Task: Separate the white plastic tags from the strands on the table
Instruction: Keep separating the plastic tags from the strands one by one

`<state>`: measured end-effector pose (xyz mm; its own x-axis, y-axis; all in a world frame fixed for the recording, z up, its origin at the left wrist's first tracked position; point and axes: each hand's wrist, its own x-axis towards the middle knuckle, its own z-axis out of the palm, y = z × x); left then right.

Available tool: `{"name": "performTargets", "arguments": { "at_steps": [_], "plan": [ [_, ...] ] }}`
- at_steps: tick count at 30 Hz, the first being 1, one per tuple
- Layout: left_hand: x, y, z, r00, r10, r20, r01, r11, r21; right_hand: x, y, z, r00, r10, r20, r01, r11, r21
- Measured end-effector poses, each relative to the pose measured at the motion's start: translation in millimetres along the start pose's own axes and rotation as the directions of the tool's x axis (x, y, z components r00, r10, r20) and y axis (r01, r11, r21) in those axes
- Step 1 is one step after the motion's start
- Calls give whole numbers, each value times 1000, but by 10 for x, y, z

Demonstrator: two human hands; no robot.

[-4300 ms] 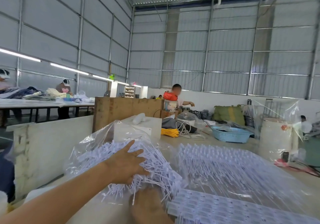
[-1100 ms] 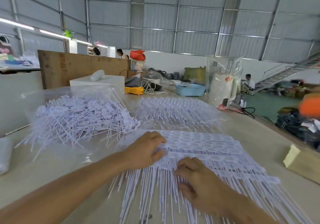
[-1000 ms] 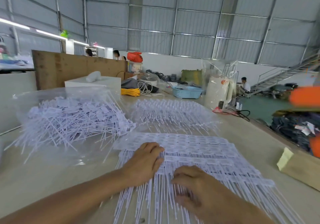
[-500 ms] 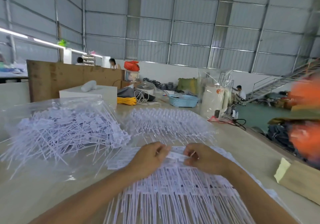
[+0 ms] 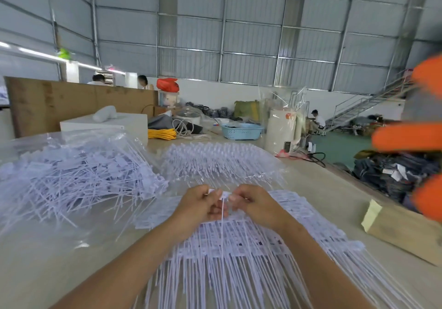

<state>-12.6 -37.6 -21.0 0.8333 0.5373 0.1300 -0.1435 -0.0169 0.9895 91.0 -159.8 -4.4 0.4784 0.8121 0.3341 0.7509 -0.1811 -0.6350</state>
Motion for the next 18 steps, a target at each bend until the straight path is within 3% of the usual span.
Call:
{"name": "performTargets", "arguments": {
  "at_steps": [4,11,15,18],
  "plan": [
    [-43,2,127,998,27,-57,-25,999,28,-24,-54,-42,997,-72,26,71,995,65],
    [-97,-15,173,991,126,-43,-118,983,142,-30,-95,17,991,-109,74,96,983,154],
    [-111,8,179,997,53,-52,-52,998,27,-21,-72,-9,987,-148,59,140,983,122],
    [-121,42,161,999,-40,32,39,999,37,-23,-63,-108,975,-150,163,152,988,1]
  ]
}}
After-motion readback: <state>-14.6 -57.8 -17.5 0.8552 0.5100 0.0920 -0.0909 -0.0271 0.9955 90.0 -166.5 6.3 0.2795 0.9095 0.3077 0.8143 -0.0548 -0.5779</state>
